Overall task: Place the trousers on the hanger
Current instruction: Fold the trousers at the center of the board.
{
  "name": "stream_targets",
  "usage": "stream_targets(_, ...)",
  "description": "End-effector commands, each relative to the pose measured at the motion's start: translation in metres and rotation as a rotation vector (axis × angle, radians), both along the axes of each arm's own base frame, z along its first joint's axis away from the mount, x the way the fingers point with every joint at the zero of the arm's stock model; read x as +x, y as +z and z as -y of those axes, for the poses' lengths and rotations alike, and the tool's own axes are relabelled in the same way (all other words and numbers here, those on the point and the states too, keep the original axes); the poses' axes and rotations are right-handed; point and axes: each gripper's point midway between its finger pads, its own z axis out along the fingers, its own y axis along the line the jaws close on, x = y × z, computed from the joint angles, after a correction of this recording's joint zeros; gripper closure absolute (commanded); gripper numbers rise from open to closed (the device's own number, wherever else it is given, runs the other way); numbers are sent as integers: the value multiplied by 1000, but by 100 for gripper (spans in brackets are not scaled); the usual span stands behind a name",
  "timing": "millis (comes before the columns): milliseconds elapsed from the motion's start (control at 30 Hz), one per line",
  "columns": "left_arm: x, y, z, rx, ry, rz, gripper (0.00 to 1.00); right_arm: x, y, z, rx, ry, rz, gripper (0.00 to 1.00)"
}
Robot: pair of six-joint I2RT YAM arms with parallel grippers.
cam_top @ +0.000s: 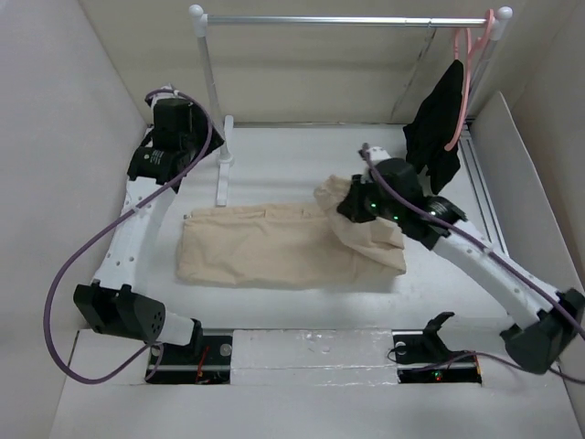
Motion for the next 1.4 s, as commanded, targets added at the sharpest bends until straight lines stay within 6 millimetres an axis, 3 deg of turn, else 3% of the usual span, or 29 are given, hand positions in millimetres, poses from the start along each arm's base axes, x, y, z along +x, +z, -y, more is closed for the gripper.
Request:
stream_targets(0,6,57,-13,13,12,137,46,25,72,-70,136,8,164,100)
stream_targets(33,10,78,-18,0,23,181,46,25,77,-105,145,75,174,100)
stream_targets(67,10,78,-18,0,23,181,46,16,77,-113,148,103,172,100)
stream_targets(167,11,96,-31,-24,46,222,46,25,76,-167,116,170,185,100)
stream_targets(200,10,100,-30,-29,42,233,46,18,71,-188,110,222,172,100)
stream_targets(233,10,100,-37,-27,60,235,46,24,61,-214,100,258,159,100)
stream_targets(267,7,100,-44,-20,82,235,45,17,48,-248,94,339,139,100)
stream_targets(300,6,100,-44,-17,81,235,45,9,48,-253,96,357,138,100)
stream_targets(333,5,98,-50,-7,103,232,45,14,42,-277,95,375,139,100)
stream_targets(467,0,97,-80,21,175,232,45,-11,25,-348,138,550,120,100)
stream_targets(500,-1,96,-88,52,202,232,45,-14,25,-361,158,570,131,93)
stream_targets(533,-2,95,-92,70,219,227,45,-18,18,-374,167,597,124,80)
stream_targets(567,-3,94,-95,87,232,217,44,-23,3,-392,192,657,92,77)
stream_targets(600,-5,96,-98,100,242,219,44,-25,3,-404,238,694,101,73)
stream_targets(700,-7,97,-106,127,276,214,44,-40,-6,-421,305,804,71,27)
stream_targets(733,-8,98,-111,141,298,213,44,-42,-5,-419,295,819,74,9)
stream_targets(800,-12,94,-118,170,332,191,43,-28,4,-397,260,796,115,0)
stream_targets(867,-15,82,-120,186,330,156,43,-16,12,-375,244,784,147,0)
stream_targets(900,-15,74,-118,188,314,134,43,1,17,-356,239,751,161,0)
stream_targets(967,-18,43,-114,197,281,63,43,3,20,-318,210,742,180,2)
stream_targets(1000,-20,31,-112,198,266,38,44,12,17,-298,184,718,181,5)
stream_targets(1033,-23,3,-94,206,210,-21,44,5,12,-273,155,710,171,15)
stream_targets(1067,-25,-10,-82,205,170,-45,44,5,6,-257,114,705,188,24)
stream_targets(1100,-27,-24,-69,201,131,-76,45,3,-3,-241,80,693,170,39)
stream_targets(1133,-33,-49,-54,197,83,-129,45,5,-12,-223,50,674,160,80)
stream_targets(1167,-36,-61,-21,199,-4,-143,45,-6,-31,-201,9,674,132,93)
stream_targets(1200,-40,-71,-5,207,-39,-159,45,-11,-42,-187,-18,673,107,100)
stream_targets(1300,-54,-103,53,176,-191,-225,46,-29,-84,-144,-133,644,39,100)
stream_targets(1367,-58,-123,68,112,-215,-268,46,-33,-98,-126,-171,634,21,87)
